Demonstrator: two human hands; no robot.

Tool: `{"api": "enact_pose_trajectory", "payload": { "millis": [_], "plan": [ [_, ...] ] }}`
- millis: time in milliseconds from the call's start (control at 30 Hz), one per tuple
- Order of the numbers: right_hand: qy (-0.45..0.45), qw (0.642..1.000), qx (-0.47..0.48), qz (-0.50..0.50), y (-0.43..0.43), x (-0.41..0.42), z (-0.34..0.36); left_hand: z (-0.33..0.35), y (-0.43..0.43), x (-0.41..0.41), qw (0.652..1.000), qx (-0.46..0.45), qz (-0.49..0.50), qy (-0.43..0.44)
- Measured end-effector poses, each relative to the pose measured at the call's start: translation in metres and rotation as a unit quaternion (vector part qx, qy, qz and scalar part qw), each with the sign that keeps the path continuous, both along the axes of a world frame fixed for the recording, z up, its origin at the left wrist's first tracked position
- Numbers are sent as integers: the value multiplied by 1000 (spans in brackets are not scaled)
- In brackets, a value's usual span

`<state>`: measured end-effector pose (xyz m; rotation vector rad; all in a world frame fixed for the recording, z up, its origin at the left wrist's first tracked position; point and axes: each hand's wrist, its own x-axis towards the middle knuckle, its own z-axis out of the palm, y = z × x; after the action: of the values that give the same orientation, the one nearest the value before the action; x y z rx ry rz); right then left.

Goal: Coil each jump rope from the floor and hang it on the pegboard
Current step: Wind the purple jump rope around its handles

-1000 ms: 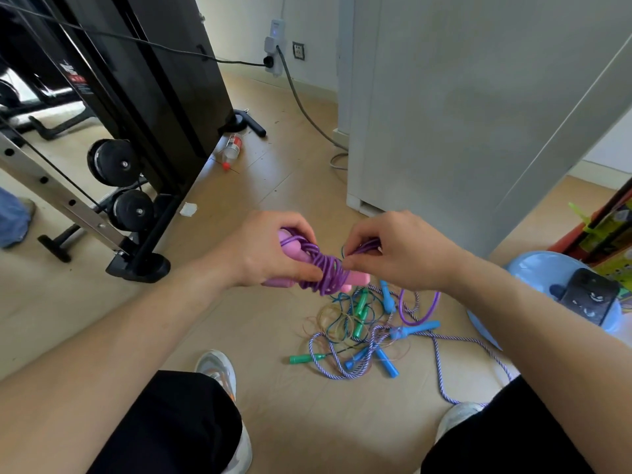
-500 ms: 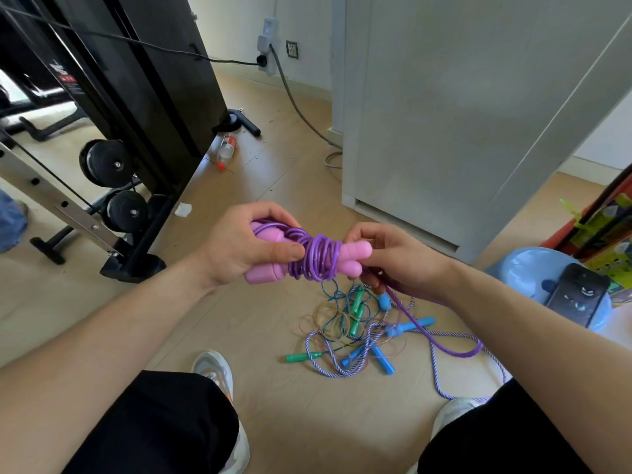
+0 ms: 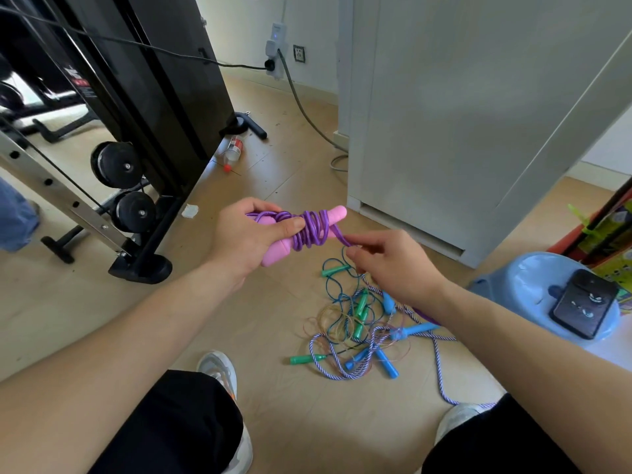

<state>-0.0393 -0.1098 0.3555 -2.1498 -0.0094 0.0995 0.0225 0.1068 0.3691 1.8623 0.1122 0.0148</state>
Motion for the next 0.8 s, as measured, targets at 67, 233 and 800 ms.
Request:
{"api": "enact_pose_trajectory", "payload": {
  "millis": [67,233,800],
  "plan": [
    [-30,993,-103,48,13,-9,2,-3,-4,-1,999,43,11,-13],
    [-17,974,-194,114,30,-15,1,-10,-10,-6,990,138,1,-24],
    [246,904,302,174,-4,-1,17,-9,-23,-11,969,159,-187,10]
  ]
}}
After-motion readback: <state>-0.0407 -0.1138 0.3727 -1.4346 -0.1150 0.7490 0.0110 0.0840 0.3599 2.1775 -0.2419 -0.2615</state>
